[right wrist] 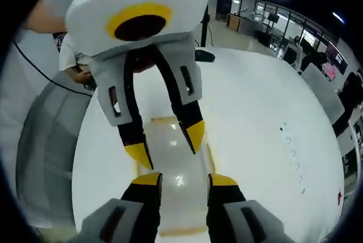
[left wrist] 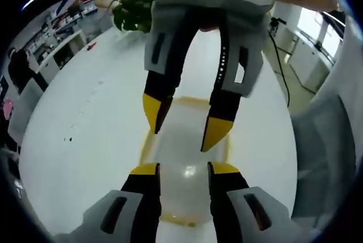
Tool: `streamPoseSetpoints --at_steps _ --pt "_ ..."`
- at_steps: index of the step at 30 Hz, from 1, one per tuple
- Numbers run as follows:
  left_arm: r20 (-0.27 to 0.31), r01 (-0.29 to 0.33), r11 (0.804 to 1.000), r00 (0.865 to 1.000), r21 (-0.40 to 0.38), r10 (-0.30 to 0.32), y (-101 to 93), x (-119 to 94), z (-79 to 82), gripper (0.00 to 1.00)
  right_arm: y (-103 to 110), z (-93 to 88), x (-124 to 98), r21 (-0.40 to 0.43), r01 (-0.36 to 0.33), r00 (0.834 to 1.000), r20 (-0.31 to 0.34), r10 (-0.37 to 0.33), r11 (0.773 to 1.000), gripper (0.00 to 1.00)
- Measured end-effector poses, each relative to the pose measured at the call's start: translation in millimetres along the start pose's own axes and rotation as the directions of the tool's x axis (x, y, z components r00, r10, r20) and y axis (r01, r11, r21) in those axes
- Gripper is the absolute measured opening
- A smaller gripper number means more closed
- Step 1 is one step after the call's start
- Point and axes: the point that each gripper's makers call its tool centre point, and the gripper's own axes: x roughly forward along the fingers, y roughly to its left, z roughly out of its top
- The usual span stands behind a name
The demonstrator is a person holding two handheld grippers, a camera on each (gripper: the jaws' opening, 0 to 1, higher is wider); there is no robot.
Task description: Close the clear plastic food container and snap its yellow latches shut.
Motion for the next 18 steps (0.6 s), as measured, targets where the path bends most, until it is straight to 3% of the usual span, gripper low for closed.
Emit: streamPoseSetpoints --at_steps 18 --pt "0.016 -0.004 1.0 1.0 -0.031 0.004 -2.1 4.6 -2.4 0.3 -7.9 -2.6 5.6 -0.011 0.0 1.0 -0.019 0.0 1.0 0.3"
